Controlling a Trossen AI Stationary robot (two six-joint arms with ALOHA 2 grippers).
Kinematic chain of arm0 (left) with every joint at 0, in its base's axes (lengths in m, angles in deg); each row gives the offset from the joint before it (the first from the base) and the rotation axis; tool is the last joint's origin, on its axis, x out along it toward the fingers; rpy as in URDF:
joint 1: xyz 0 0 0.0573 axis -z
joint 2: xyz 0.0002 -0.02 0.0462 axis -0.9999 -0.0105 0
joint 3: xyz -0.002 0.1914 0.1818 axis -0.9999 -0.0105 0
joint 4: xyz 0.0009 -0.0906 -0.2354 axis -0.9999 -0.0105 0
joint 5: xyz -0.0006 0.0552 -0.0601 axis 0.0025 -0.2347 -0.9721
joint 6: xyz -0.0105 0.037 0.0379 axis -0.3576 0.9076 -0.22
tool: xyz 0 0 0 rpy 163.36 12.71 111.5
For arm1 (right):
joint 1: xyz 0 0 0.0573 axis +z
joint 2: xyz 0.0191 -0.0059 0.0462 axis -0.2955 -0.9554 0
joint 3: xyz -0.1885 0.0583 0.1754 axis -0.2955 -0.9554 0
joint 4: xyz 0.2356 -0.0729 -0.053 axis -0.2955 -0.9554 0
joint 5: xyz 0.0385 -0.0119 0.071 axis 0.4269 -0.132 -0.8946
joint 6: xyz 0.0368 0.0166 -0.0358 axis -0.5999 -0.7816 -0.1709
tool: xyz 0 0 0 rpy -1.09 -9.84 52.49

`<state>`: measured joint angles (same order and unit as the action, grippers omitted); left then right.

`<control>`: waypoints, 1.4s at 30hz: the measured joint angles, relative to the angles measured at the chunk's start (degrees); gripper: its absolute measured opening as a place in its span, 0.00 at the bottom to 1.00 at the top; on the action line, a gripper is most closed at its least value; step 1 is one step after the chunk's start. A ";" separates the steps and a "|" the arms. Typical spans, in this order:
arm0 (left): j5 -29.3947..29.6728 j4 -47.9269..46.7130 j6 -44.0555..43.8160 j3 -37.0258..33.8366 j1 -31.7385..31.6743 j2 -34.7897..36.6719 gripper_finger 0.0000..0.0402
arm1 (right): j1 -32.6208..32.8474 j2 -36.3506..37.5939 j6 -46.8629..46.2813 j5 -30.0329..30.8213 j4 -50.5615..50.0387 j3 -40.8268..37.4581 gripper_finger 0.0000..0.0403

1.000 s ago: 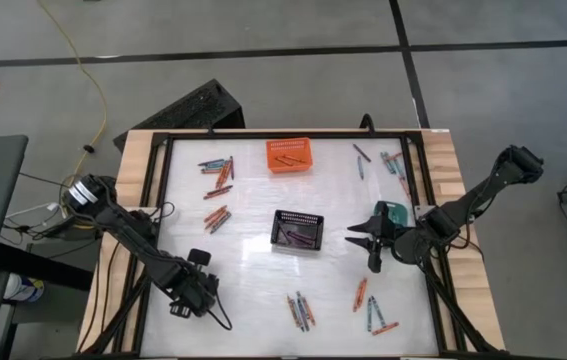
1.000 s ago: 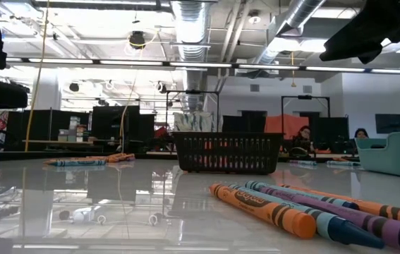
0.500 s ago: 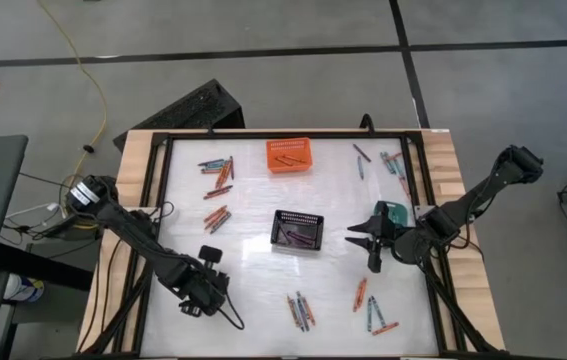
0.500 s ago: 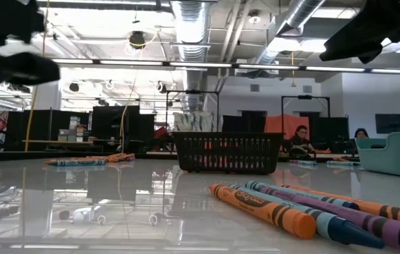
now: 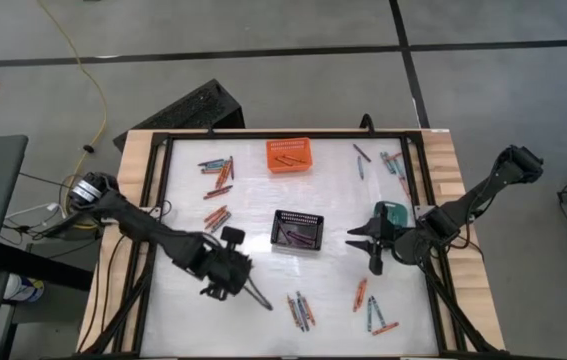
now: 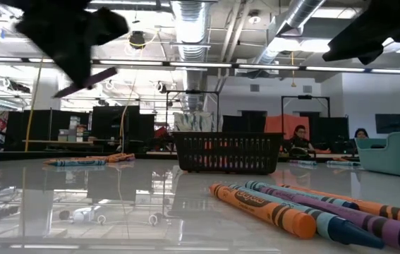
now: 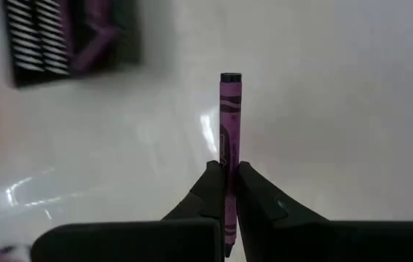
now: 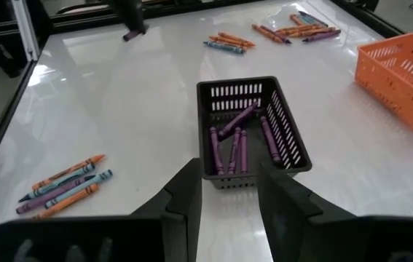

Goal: Sort crayons
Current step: Put the violet crayon into the black bin

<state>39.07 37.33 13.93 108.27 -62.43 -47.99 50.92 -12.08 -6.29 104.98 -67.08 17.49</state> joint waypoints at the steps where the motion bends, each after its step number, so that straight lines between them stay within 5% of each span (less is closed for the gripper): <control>1: 0.63 0.21 0.86 0.66 -0.93 0.00 0.00 | 0.00 0.00 0.00 -0.05 -0.17 0.00 0.32; 10: 0.38 8.31 9.12 3.27 -9.19 0.02 0.00 | 0.00 0.00 -0.46 -0.06 -1.73 0.00 0.32; 30: -16.60 26.23 23.07 3.27 -24.32 -0.69 0.00 | -0.02 -0.02 -4.77 -0.05 -5.39 0.00 0.32; 42: -22.92 32.53 24.70 3.27 -29.39 -10.20 0.03 | -0.13 0.15 -7.58 1.73 -7.57 0.02 0.32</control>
<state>16.15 69.85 38.64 111.54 -91.82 -58.19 50.79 -11.93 -13.87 106.71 -74.65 17.52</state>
